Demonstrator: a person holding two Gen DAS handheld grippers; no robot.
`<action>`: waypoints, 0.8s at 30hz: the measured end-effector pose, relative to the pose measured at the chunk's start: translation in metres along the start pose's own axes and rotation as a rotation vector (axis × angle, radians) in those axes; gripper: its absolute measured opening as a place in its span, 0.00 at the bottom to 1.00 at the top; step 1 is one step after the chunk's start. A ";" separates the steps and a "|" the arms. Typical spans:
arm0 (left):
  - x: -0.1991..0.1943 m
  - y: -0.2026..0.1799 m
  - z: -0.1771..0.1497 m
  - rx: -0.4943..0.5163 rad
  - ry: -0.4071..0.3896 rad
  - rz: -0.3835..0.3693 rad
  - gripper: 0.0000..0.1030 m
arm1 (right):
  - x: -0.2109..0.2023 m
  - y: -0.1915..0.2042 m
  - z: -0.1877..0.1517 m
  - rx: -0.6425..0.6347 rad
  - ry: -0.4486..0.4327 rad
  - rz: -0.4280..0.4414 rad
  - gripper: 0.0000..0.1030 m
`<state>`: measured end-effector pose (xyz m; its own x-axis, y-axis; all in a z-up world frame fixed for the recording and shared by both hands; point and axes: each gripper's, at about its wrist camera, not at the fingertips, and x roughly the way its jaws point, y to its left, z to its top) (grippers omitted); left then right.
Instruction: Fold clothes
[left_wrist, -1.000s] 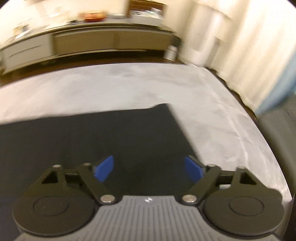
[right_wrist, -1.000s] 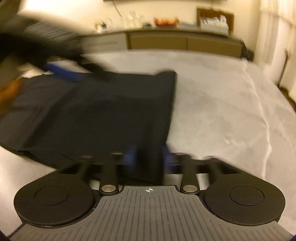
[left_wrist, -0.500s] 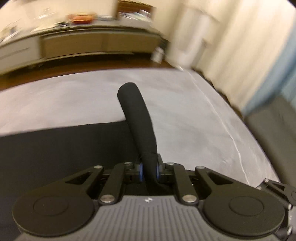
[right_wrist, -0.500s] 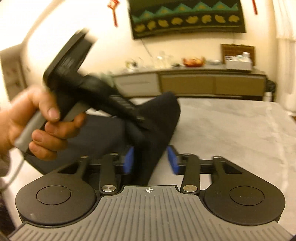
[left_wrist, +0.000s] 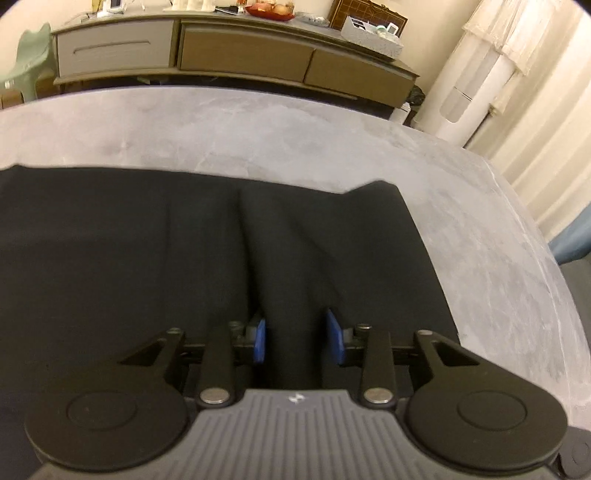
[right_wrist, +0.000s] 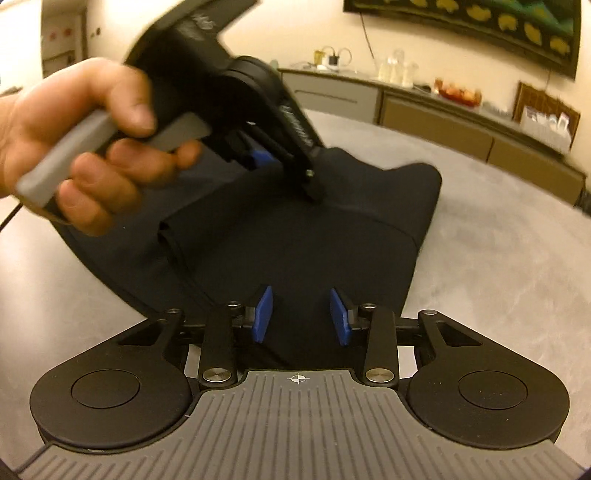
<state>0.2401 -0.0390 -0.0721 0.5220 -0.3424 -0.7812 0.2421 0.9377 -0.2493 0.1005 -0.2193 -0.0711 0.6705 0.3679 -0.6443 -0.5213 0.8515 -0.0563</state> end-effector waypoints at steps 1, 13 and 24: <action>-0.003 0.001 -0.001 -0.004 -0.011 0.001 0.32 | -0.002 0.000 0.002 0.009 0.012 -0.003 0.38; -0.059 0.053 -0.049 -0.134 -0.085 0.020 0.45 | -0.014 0.001 0.012 -0.008 -0.029 -0.111 0.54; -0.210 0.230 -0.091 -0.413 -0.242 0.265 0.63 | -0.038 0.056 0.035 -0.177 -0.155 -0.231 0.65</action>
<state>0.1120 0.2537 -0.0171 0.7067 -0.0498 -0.7058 -0.2389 0.9222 -0.3042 0.0647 -0.1725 -0.0231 0.8468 0.2367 -0.4764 -0.4210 0.8457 -0.3280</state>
